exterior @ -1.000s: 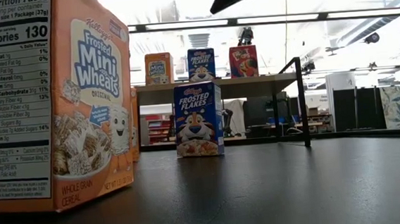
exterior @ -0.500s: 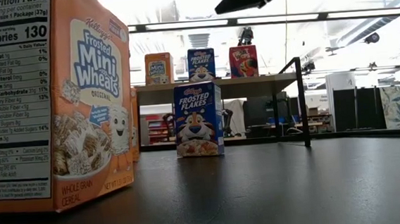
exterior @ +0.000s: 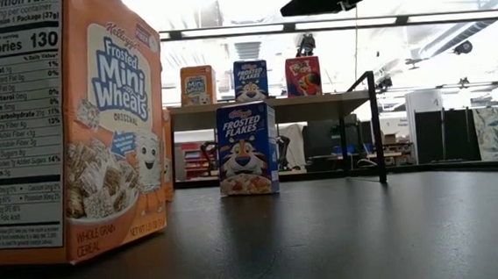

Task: Stack cereal on shelf
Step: Put the top orange cereal box on the shelf aligned with the other orange cereal box

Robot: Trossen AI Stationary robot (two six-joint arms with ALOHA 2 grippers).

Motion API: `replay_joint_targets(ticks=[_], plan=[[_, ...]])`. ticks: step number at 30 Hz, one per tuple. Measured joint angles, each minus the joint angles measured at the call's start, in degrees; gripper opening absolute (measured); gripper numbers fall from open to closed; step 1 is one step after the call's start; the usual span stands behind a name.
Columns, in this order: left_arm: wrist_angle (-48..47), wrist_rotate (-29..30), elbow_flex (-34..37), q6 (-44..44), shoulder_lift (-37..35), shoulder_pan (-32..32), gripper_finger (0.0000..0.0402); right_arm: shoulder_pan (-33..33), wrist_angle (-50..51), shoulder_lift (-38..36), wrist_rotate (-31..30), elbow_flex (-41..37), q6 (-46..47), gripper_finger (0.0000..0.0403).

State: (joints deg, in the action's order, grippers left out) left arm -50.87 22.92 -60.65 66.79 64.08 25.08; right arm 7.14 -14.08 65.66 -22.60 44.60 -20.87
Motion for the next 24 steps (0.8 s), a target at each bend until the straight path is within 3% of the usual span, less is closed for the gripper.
replay_joint_targets(ticks=[7, 15, 18, 24], plan=[[-1.84, -1.51, -2.44, 5.36, 5.73, -2.14, 0.0111, 0.0, 0.44, -0.01, 0.62, 0.0, -1.65, 0.0009], [-2.14, -1.12, -2.63, 3.36, 12.11, -8.63, 0.0229, 0.02, 1.8, -0.01, 0.6, 0.0, -3.11, 0.0009], [-1.83, -0.95, -3.64, 1.58, 14.13, -9.6, 0.025, 0.01, 1.86, -0.01, 0.58, 0.0, -3.23, 0.0009], [-1.94, 0.59, -4.23, 0.05, 18.19, -10.16, 0.0256, 0.02, 3.16, -0.01, 0.58, -0.02, -2.87, 0.0009]])
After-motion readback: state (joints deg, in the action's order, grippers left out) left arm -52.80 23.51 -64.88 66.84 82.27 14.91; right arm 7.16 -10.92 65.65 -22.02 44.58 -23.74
